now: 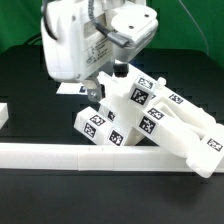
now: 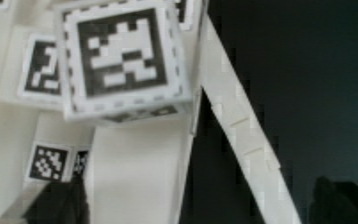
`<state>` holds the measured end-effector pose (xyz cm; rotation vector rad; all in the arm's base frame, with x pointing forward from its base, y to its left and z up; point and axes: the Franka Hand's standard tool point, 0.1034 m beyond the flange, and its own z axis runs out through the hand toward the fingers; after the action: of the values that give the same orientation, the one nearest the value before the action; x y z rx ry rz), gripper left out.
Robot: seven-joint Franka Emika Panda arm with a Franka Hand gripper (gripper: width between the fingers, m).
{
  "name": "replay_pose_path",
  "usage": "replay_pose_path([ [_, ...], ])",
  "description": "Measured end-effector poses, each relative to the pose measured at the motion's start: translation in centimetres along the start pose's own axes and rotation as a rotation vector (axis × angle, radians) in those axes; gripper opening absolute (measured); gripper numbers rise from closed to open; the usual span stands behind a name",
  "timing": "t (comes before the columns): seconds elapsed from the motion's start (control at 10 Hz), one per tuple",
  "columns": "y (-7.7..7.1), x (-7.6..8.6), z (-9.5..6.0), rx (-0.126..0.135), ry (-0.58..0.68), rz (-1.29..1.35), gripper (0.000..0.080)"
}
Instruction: Assemble chair
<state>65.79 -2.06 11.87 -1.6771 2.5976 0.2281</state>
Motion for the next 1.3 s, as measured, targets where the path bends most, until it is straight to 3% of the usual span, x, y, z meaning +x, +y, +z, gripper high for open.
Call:
replay_pose_path([
  [0.5, 0.1, -0.2, 0.1, -0.006, 0.001, -0.385, 0.0649],
  [0.6, 0.3, -0.4, -0.2, -0.026, -0.001, -0.498, 0.0649],
  [0.7, 0.4, -1.1, -0.7, -0.068, -0.010, -0.608, 0.0649],
  [1.0, 0.3, -3.0, -1.4, -0.155, -0.015, -0.885, 0.0649],
  [1.3, 0.1, -2.9, -1.4, -0.144, -0.024, -1.048, 0.0649],
])
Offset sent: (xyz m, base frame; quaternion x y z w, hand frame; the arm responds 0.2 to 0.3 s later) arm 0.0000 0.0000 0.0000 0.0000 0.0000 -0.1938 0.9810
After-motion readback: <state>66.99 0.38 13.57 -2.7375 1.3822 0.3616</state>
